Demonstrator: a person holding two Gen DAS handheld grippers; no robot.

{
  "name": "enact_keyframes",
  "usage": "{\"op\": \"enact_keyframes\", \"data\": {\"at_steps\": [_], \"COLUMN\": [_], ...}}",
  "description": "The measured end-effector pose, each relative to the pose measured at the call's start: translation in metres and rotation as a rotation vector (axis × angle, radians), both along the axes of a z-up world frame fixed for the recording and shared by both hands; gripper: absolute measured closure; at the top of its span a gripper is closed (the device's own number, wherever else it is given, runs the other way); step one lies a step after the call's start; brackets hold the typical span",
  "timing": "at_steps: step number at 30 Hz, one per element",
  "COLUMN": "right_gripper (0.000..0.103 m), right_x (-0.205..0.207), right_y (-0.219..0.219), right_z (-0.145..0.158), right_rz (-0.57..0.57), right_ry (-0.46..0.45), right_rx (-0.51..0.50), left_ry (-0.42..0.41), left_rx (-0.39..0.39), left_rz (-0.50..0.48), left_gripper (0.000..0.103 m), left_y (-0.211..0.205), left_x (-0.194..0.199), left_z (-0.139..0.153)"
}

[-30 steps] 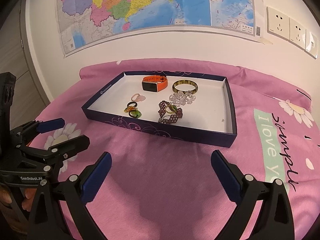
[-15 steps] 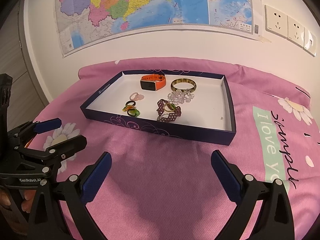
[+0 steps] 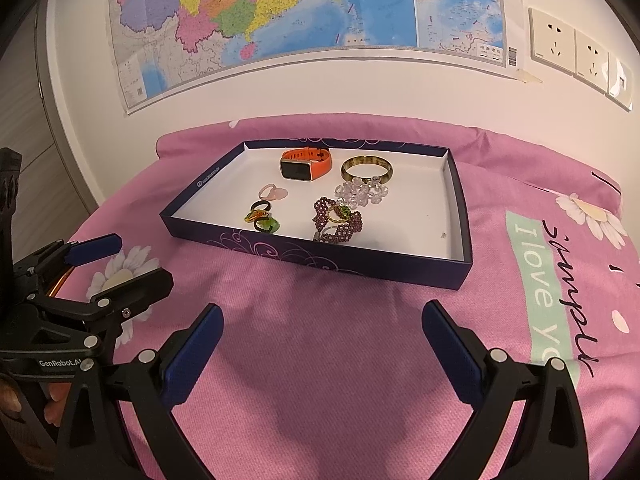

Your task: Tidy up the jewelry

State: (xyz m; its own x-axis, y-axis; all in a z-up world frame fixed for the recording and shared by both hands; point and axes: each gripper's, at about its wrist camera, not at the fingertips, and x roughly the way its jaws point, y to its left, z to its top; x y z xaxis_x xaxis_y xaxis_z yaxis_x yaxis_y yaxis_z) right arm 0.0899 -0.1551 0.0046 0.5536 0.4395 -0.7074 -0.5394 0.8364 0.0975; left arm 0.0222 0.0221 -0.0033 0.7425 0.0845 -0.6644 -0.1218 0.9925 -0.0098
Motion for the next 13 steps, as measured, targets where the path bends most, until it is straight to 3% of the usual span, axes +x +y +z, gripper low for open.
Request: {"op": "enact_keyframes", "data": {"at_steps": [9,13], "right_gripper": [0.007,0.007], "right_x": [0.0,0.011], "right_y": [0.0,-0.021], "right_z": [0.0,-0.002], "right_rz": [0.015,0.003], "right_ry": [0.001,0.026], "right_rx": [-0.026,-0.064], "left_ry": [0.026,0.044], "left_rx": [-0.017,-0.041], "left_rz": [0.002,-0.002], "left_gripper": [0.006,0.006], "left_y": [0.001,0.01], "left_x": [0.004,0.007], "left_z": [-0.004,-0.006]}}
